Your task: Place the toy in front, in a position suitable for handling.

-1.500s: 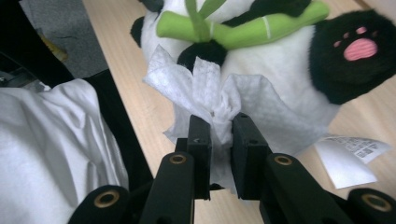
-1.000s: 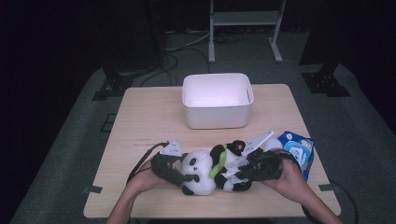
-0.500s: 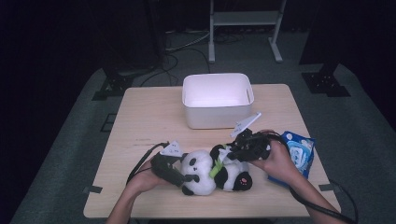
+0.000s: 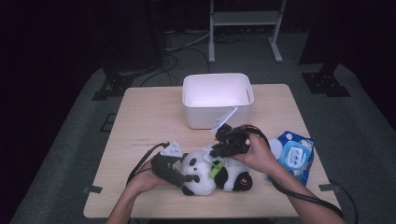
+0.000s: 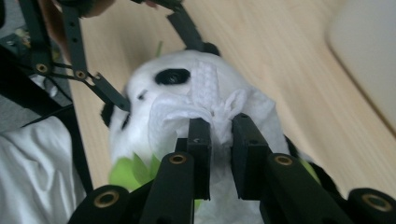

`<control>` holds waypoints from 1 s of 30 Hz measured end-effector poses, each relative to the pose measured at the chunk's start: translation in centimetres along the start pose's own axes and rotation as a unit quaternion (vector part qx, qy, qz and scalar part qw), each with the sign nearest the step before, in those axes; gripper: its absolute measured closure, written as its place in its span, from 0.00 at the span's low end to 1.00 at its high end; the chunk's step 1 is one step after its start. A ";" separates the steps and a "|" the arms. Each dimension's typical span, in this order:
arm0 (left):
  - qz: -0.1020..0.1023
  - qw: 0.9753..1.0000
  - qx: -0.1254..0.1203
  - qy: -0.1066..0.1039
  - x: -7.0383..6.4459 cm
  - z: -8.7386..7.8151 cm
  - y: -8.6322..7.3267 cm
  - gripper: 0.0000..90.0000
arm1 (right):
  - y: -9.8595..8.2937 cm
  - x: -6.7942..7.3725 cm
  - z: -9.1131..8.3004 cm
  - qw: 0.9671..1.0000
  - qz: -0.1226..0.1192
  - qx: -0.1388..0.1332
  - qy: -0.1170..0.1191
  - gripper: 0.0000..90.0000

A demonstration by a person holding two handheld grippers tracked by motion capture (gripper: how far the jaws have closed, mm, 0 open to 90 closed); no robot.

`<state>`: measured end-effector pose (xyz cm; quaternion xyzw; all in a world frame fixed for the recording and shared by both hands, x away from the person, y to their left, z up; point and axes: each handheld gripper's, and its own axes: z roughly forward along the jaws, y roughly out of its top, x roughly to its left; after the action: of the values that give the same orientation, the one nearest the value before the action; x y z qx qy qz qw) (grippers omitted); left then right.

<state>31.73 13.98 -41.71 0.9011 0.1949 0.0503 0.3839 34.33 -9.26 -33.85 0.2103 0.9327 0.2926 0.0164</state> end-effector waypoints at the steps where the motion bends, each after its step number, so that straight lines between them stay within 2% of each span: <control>1: 0.000 1.000 0.000 0.000 0.0 0.0 0.0 0.14 | 0.3 0.4 0.6 1.000 -0.005 0.006 0.006 0.87; 6: 0.001 1.000 0.000 -0.001 0.0 0.0 0.0 0.14 | 0.5 0.7 1.1 1.000 -0.013 0.020 0.006 0.87; 10: 0.002 1.000 -0.001 -0.005 -0.1 0.0 0.0 0.14 | -0.6 0.3 1.0 0.999 -0.002 0.038 0.000 0.87; 14: 0.009 1.000 0.000 -0.004 -0.3 0.1 0.1 0.14 | -1.7 0.0 0.4 1.000 0.009 0.027 0.007 0.87; 17: 0.011 1.000 0.001 -0.003 -0.4 0.1 0.1 0.14 | -1.8 0.0 0.1 1.000 0.009 0.026 0.006 0.87; 22: 0.009 1.000 0.002 -0.004 -0.3 0.1 0.1 0.14 | -1.8 -0.1 -1.3 1.000 0.002 0.022 -0.014 0.87; 26: 0.009 1.000 0.002 -0.003 -0.3 0.1 0.1 0.14 | -2.0 -0.7 -2.5 0.999 0.016 0.014 -0.024 0.87; 30: 0.012 1.000 0.005 -0.003 -0.3 0.1 0.1 0.14 | -1.8 -1.2 -2.9 0.999 0.021 0.010 -0.031 0.87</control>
<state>31.54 13.76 -41.64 0.9054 0.1834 0.0513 0.3796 34.31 -12.63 -32.58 0.2390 0.9300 0.2769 0.0367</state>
